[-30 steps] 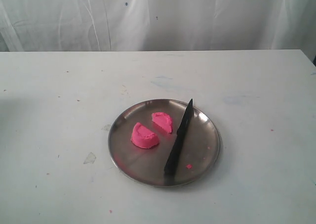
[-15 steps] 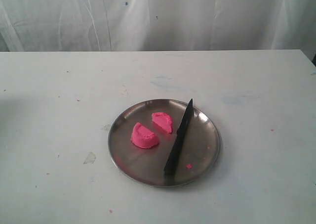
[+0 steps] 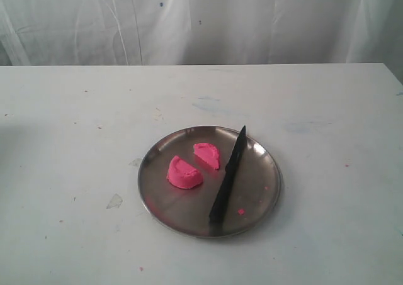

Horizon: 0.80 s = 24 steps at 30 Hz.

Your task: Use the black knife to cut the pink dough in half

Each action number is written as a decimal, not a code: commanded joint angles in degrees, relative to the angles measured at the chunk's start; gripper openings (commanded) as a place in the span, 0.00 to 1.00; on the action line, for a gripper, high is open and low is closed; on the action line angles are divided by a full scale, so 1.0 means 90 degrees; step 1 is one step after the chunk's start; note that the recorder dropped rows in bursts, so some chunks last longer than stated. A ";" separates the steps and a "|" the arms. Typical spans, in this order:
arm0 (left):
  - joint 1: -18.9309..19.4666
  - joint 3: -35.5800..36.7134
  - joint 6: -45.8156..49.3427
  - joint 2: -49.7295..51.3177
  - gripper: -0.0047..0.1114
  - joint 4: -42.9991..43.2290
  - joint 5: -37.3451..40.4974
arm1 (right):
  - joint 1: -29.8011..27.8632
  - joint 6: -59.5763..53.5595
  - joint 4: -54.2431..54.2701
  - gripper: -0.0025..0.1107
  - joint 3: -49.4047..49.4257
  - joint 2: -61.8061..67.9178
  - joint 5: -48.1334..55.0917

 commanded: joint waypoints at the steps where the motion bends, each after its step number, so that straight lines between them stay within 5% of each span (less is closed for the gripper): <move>1: 0.0164 0.0023 -0.0039 -0.0029 0.04 0.0002 -0.0059 | -0.0074 0.0007 -0.0042 0.02 0.0032 -0.0042 -0.0028; 24: 0.0374 0.0023 -0.0039 -0.0029 0.04 0.0002 -0.0059 | -0.0074 0.0007 -0.0042 0.02 0.0032 -0.0042 -0.0028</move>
